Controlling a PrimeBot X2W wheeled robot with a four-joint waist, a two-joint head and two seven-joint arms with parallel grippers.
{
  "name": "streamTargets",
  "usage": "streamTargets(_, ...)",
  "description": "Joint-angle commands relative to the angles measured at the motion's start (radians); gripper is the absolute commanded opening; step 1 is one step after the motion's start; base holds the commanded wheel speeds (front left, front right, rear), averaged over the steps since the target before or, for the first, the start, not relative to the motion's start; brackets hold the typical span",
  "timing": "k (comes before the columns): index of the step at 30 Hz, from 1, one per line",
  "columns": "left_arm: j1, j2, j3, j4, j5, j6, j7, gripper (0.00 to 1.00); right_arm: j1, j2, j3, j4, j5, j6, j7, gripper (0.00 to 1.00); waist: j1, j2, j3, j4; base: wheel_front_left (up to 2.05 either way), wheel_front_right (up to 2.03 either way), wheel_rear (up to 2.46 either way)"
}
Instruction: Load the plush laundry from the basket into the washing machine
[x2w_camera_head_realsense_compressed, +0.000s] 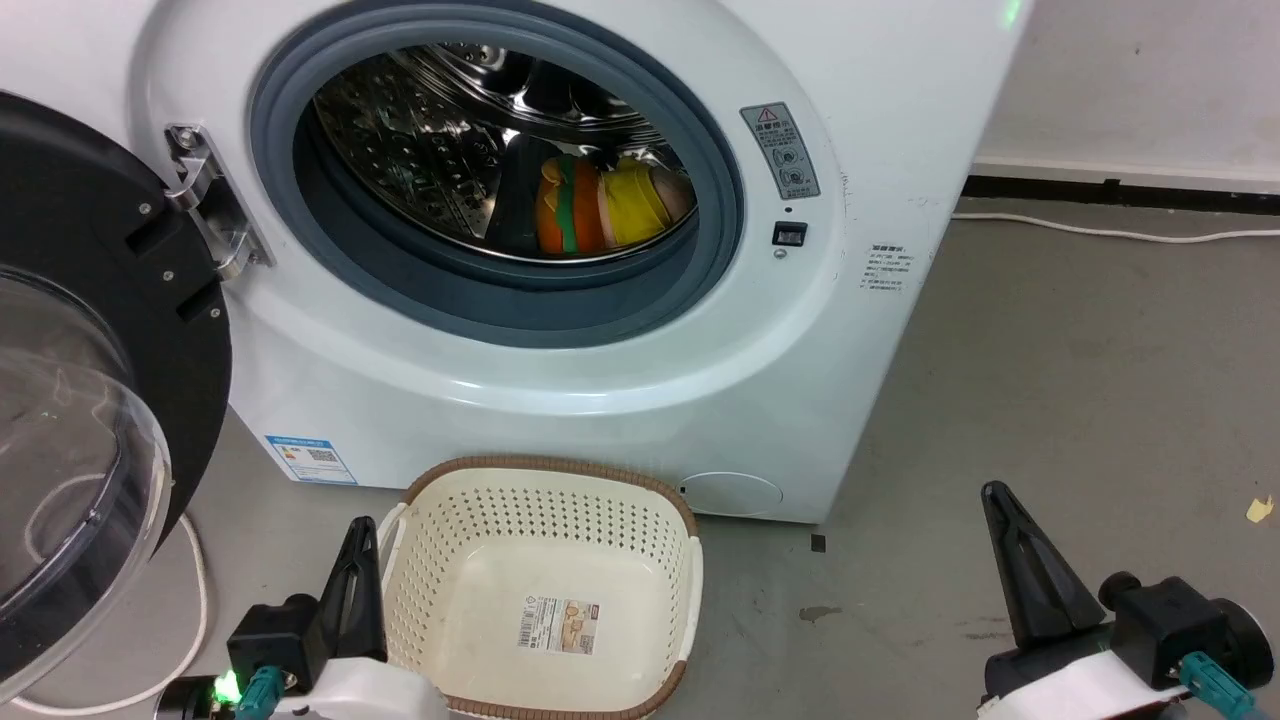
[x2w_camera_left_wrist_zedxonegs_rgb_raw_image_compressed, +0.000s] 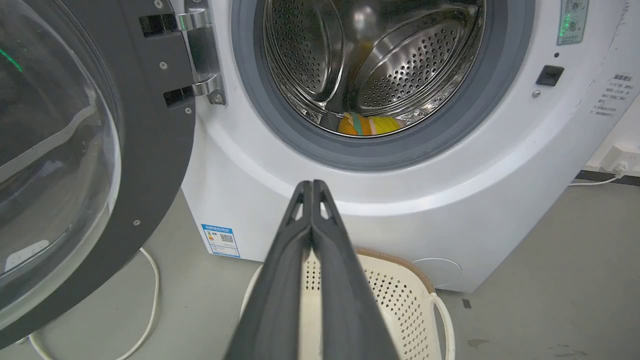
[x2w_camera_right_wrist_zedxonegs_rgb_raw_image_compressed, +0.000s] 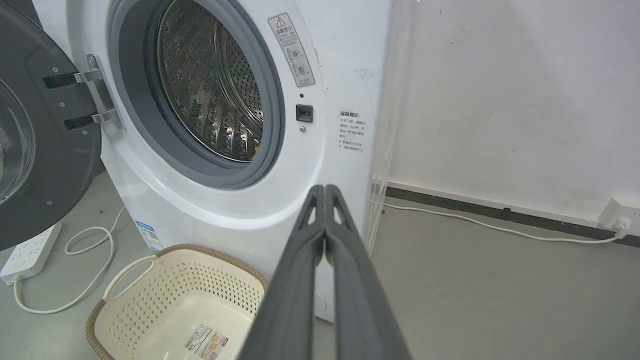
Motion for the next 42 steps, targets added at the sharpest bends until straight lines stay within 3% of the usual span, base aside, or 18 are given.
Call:
streamTargets(1, -0.002, -0.003, 0.001, -0.008, 0.009, -0.006, 0.008, 0.00, -0.007, 0.000, -0.001, 0.001, -0.003, 0.000, 0.007, 0.00, 0.0000, -0.0001, -0.001, 0.000, 0.00, 0.00, 0.00)
streamTargets(42, -0.005, -0.014, 0.009, -0.062, 0.065, -0.029, 0.097, 0.00, -0.018, 0.000, -0.004, 0.003, -0.018, -0.001, 0.098, 0.00, 0.0000, -0.0001, -0.039, 0.002, 0.00, 0.00, 0.00)
